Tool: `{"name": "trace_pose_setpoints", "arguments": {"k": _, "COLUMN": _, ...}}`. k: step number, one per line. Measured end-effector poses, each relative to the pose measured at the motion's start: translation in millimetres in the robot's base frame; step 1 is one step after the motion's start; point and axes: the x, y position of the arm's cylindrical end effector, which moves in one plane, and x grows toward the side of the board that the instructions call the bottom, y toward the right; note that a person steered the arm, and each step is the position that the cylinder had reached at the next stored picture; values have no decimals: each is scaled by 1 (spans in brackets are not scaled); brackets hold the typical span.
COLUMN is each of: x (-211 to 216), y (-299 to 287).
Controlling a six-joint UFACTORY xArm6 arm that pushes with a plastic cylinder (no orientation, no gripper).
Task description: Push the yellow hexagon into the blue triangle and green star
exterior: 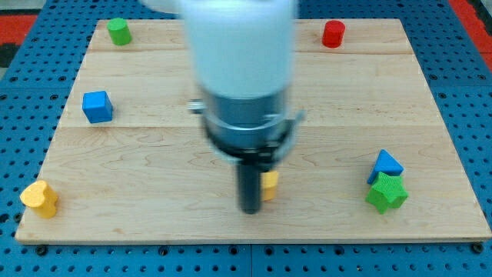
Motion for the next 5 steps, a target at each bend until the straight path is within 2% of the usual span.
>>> {"name": "trace_pose_setpoints", "arguments": {"k": 1, "x": -1, "y": 43}}
{"name": "trace_pose_setpoints", "arguments": {"k": 2, "x": -7, "y": -25}}
{"name": "trace_pose_setpoints", "arguments": {"k": 3, "x": -25, "y": -46}}
{"name": "trace_pose_setpoints", "arguments": {"k": 4, "x": -32, "y": 19}}
{"name": "trace_pose_setpoints", "arguments": {"k": 5, "x": -40, "y": 30}}
